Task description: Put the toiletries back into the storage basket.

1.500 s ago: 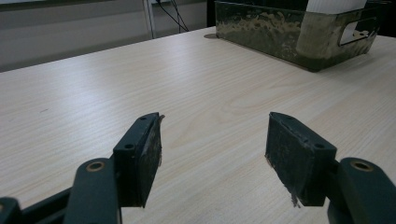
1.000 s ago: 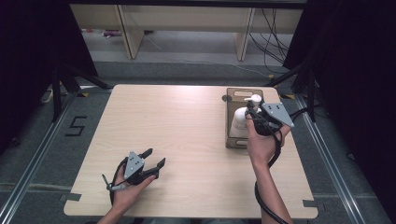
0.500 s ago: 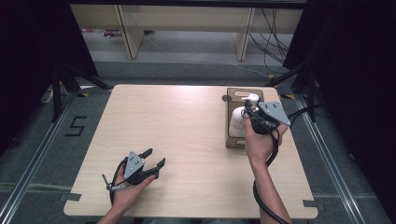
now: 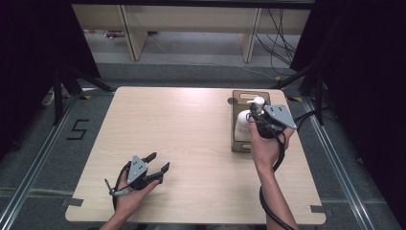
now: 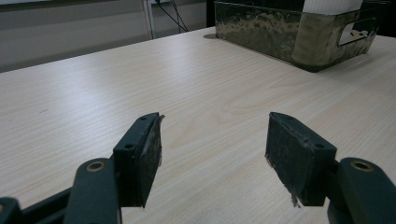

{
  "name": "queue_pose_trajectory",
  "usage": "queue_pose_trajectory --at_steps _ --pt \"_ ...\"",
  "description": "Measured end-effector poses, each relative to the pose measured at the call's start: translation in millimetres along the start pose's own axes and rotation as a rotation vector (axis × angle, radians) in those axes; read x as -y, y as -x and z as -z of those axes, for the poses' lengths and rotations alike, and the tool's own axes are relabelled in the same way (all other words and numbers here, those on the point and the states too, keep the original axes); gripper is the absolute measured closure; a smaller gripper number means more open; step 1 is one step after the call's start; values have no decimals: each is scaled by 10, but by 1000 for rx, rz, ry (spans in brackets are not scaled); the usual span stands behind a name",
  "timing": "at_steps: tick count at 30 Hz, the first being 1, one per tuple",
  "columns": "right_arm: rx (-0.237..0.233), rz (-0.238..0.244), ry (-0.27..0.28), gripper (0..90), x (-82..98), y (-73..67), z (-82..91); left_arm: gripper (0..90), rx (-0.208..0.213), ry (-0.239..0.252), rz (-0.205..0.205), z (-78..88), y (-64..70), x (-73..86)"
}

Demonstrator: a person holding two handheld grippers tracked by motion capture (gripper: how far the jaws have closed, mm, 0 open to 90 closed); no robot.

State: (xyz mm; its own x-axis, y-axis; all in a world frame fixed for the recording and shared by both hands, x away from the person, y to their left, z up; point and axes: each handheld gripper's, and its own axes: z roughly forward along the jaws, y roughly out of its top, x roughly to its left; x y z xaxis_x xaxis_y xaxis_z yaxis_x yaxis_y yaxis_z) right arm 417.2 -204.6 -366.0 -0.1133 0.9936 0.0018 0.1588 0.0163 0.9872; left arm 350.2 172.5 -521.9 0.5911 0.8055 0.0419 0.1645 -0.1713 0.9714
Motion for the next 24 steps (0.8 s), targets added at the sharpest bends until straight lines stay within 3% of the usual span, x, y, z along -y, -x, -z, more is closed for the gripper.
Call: queue_pose_trajectory --at_steps 4,13,16,18,24 --pt "-6 12 3 567 -2 17 1 353 0 0 -2 0 0 0" --pt "-24 35 -11 391 -11 77 90 353 -5 -11 -4 8 7 -3" --pt "-36 25 -29 370 -2 81 154 353 -2 -4 -4 3 4 -1" --pt "-44 50 -13 363 5 106 175 353 0 -1 -6 1 1 -1" --pt "-77 36 -35 363 101 155 330 353 1 0 -7 1 3 -1"
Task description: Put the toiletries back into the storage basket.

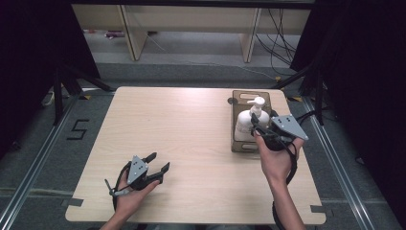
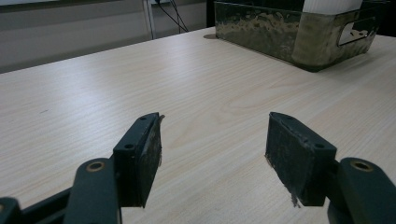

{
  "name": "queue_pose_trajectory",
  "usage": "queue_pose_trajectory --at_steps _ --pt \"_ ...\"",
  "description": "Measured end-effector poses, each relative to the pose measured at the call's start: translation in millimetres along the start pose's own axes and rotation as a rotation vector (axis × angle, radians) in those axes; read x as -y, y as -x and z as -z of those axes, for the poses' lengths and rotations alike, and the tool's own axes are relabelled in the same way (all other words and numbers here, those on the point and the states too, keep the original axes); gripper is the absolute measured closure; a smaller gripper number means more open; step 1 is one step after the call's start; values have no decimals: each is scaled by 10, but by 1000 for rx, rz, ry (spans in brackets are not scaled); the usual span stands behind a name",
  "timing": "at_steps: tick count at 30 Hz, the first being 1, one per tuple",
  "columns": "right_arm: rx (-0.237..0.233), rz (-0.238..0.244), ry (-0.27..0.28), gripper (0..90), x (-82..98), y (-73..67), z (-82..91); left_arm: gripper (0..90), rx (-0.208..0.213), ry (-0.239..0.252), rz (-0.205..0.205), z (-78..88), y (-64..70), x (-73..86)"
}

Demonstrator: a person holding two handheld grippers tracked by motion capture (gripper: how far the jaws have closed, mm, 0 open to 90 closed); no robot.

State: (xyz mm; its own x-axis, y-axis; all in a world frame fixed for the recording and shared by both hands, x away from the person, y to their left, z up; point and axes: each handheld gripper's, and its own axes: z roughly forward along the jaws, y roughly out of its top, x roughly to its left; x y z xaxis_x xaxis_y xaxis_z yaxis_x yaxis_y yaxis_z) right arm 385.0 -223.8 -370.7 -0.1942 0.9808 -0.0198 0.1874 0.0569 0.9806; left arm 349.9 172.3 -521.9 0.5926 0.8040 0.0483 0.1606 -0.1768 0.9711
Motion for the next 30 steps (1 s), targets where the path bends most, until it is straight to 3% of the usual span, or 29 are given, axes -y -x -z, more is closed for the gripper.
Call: queue_pose_trajectory --at_steps 7,8,16,22,27,28,29,30 --pt "-9 26 -12 384 182 128 192 353 -4 -1 -5 0 8 0" --pt "-17 6 -29 385 209 131 210 353 -13 -17 0 13 16 -3" --pt "-29 8 -90 401 533 289 307 353 -17 -17 3 14 17 -2" --pt "-54 -13 -153 412 808 392 399 353 -18 -16 2 14 22 -2" --pt "-65 -72 -190 436 1147 396 464 353 -18 -18 1 13 18 -3" --pt "-59 -65 -177 440 1226 380 491 352 -18 -19 2 13 16 -3" --pt "-55 -21 -145 446 1290 387 489 352 -18 -21 2 13 14 -4" --pt "-44 -10 -151 446 1327 372 506 352 -17 -22 2 12 14 -4"
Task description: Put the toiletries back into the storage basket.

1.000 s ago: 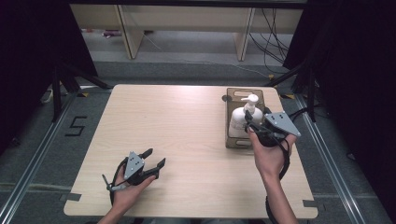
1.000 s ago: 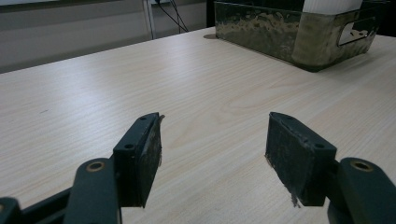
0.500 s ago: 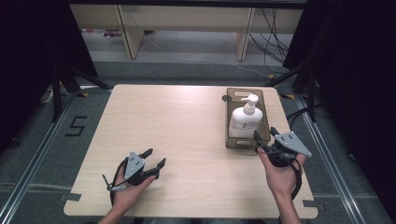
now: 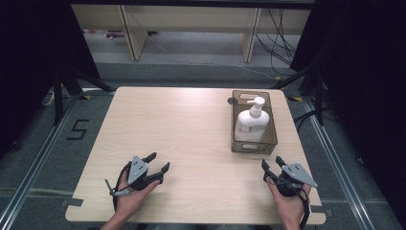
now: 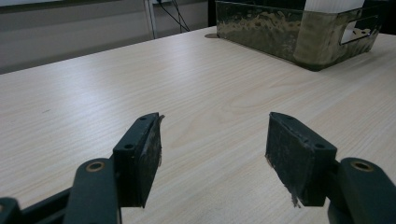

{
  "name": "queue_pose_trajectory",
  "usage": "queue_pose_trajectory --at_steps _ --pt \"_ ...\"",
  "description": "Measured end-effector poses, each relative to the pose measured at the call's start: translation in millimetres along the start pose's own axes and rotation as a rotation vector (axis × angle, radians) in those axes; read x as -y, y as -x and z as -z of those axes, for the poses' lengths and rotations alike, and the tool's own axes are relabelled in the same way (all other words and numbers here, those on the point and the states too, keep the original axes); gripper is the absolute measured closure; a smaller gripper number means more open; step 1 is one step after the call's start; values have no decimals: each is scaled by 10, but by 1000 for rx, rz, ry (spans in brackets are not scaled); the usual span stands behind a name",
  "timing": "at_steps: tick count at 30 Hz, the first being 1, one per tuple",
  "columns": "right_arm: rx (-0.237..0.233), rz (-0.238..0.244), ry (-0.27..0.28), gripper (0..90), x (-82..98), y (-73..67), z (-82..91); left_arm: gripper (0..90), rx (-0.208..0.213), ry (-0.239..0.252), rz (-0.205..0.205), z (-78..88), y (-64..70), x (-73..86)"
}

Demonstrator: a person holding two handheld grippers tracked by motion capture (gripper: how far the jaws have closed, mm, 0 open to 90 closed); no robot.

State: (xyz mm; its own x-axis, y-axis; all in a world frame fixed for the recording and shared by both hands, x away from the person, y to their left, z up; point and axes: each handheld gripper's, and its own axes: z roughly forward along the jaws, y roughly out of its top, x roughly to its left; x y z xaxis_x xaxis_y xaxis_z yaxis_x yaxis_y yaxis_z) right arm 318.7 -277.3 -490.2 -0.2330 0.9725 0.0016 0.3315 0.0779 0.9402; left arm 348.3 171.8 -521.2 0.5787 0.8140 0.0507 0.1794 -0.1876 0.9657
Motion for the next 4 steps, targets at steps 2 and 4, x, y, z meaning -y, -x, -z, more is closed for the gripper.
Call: queue_pose_trajectory --at_steps 2,4 --pt "-22 5 -4 448 72 -36 -4 352 2 1 -2 0 1 0" --pt "-9 -28 -21 442 94 -72 8 352 4 2 -2 1 3 1"
